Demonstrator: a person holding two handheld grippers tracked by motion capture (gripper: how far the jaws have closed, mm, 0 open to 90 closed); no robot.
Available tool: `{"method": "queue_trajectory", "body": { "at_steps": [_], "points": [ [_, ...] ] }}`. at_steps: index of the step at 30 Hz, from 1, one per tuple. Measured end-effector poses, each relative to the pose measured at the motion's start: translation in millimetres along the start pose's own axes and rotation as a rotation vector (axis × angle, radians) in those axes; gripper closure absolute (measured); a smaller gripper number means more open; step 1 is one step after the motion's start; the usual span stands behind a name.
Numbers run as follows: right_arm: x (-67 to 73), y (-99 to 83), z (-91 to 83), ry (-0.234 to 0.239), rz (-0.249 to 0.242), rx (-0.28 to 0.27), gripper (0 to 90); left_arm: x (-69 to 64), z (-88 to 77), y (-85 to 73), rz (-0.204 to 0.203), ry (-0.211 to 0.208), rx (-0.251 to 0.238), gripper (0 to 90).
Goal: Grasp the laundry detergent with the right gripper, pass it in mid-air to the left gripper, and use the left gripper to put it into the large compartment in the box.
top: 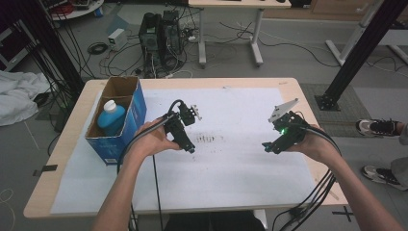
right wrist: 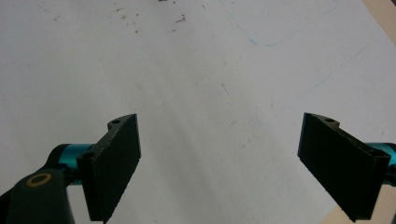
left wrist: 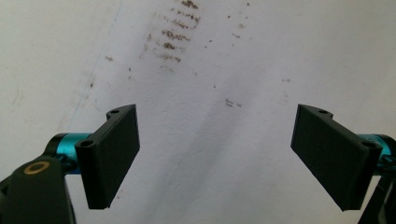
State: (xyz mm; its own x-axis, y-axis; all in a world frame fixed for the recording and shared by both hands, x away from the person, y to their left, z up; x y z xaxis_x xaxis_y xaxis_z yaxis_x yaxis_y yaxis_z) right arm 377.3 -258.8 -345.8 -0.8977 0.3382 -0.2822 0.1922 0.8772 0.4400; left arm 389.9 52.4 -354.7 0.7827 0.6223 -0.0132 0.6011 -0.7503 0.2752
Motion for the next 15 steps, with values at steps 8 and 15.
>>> {"method": "queue_trajectory", "body": {
  "at_steps": [8, 15],
  "points": [
    [-0.5, -1.0, 0.4, 0.001, 0.015, 0.005, 12.5, -0.9, 3.6, -0.6, -0.002, 0.004, 0.01, 15.5],
    [-1.8, -2.2, 1.6, 0.001, -0.012, -0.001, 12.5, -1.4, 3.1, -1.1, 0.002, 0.006, 0.021, 15.5]
  ]
}}
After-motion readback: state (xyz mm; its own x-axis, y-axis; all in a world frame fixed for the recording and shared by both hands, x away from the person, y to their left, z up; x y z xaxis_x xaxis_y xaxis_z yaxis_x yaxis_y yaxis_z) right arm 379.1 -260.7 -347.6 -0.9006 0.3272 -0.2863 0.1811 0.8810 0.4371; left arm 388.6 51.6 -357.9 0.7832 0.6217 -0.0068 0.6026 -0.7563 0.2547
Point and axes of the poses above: each handheld gripper's, and its own axes: z roughly forward along the jaws, y roughly out of its top, x roughly to its left, the point moved 3 cm from there along z, roughly forward along the jaws, and after that the axes turned 12 degrees about -z, right-handed, at the moved point
